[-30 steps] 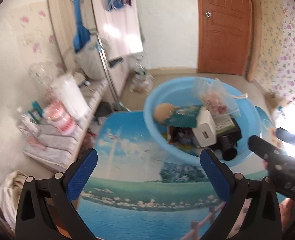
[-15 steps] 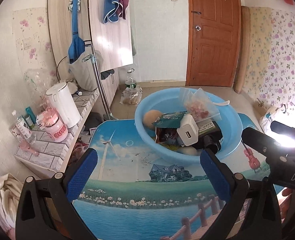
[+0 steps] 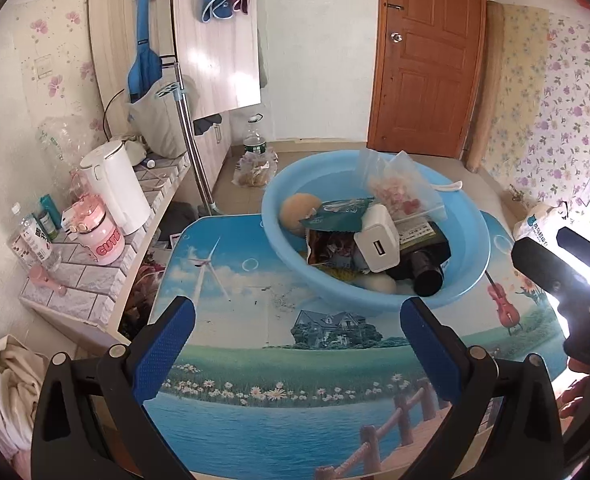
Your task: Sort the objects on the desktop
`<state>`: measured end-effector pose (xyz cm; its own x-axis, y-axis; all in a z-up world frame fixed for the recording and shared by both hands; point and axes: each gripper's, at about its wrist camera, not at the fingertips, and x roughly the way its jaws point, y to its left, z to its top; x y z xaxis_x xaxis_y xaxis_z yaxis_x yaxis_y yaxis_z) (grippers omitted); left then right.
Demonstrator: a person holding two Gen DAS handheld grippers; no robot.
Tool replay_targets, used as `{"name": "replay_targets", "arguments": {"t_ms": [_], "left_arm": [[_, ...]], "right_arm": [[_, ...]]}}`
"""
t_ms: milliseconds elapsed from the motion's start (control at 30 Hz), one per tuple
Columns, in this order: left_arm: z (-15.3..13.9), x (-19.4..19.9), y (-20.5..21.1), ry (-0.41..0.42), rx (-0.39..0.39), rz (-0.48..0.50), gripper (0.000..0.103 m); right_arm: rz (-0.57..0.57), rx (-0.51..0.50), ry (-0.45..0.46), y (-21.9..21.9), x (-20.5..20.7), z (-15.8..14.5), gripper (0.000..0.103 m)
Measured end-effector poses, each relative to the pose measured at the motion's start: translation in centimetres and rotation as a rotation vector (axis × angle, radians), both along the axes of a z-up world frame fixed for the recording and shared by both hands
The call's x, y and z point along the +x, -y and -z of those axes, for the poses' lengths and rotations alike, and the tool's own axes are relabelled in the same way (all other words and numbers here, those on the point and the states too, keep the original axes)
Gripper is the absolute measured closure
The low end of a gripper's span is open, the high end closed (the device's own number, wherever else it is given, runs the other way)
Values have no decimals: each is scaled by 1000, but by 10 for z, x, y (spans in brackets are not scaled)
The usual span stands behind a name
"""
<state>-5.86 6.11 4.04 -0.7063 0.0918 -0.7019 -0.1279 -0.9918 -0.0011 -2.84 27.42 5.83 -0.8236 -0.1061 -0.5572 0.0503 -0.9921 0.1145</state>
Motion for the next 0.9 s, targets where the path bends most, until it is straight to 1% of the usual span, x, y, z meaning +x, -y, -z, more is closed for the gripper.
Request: {"name": "replay_targets", "arguments": {"t_ms": [100,233,300,367,433,500,600,733,800,900], "left_arm": [[1,-4,3,24,24,7,0],[-4,1,5,-5,68,19,0],[-6,2,6,14,99,33,0],[-4,-1,7,41,101,16,0],[-3,-1,9,46,103,5,0],[-3,1,9,37,100,-5,0],[-6,6,6,9,99,21,0],[-13,15,-2,-48,39,23,0],[-15,16,-1,-54,42,23,0],[-17,17,2,-53,65,29,0]], "right_arm": [[-6,-12,-3,-1,0,-1,0],[-18,-15,-9,1,2,-2,0],[-22,-14,-8,2,2,-1,0],[-27,-12,-4,3,3,-1,0],[-31,-9,-1,3,4,0,0],[-34,-8,1,3,5,0,0],[-35,-9,1,3,7,0,0],[-38,-7,0,5,9,0,0],[-36,-7,0,6,9,0,0],[-39,-8,0,6,11,0,0]]}}
